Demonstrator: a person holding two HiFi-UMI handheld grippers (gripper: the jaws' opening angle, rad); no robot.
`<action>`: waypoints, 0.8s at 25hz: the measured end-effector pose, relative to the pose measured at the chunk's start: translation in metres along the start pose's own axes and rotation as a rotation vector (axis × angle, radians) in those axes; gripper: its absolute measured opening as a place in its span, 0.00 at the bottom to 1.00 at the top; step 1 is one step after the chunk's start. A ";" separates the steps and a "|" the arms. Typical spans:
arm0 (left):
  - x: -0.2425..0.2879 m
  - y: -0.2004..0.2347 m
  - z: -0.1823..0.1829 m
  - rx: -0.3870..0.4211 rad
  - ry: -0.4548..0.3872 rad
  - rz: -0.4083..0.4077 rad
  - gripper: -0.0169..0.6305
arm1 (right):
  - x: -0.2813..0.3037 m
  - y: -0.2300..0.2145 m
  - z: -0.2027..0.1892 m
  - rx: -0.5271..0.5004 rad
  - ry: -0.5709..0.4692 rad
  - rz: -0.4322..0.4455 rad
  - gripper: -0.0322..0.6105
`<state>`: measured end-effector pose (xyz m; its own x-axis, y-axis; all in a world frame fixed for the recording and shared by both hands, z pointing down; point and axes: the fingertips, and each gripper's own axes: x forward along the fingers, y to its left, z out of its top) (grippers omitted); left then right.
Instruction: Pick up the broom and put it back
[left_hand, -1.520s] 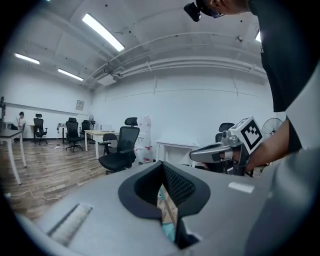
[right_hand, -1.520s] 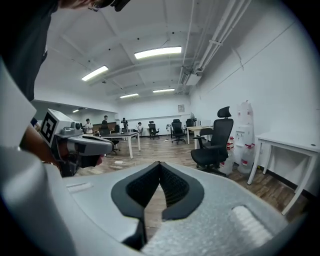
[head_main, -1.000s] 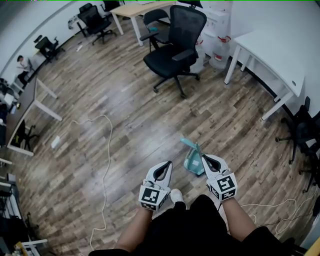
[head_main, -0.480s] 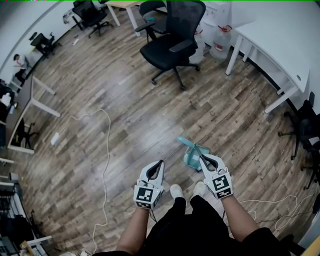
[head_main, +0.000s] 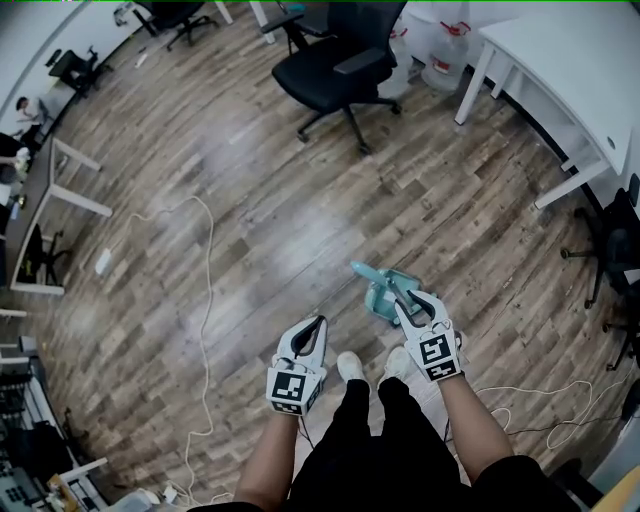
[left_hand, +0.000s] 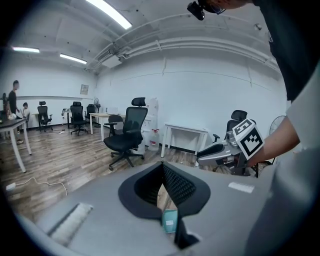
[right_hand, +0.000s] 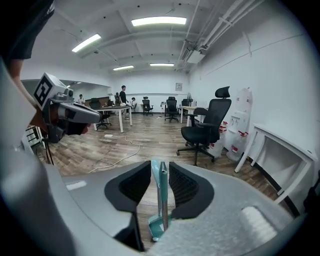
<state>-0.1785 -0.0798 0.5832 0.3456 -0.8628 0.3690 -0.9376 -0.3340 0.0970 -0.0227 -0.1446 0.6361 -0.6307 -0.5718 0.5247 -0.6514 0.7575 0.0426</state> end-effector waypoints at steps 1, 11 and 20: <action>0.003 0.001 -0.003 -0.003 0.009 0.001 0.06 | 0.005 -0.001 -0.004 0.000 0.006 0.004 0.23; 0.027 -0.001 -0.018 0.010 0.036 -0.003 0.06 | 0.048 -0.003 -0.029 0.014 0.060 0.052 0.29; 0.028 -0.005 -0.034 0.015 0.072 0.003 0.05 | 0.065 -0.008 -0.050 -0.001 0.110 0.069 0.29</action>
<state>-0.1658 -0.0890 0.6248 0.3383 -0.8346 0.4347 -0.9378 -0.3372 0.0824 -0.0374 -0.1716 0.7126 -0.6238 -0.4800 0.6169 -0.6075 0.7943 0.0038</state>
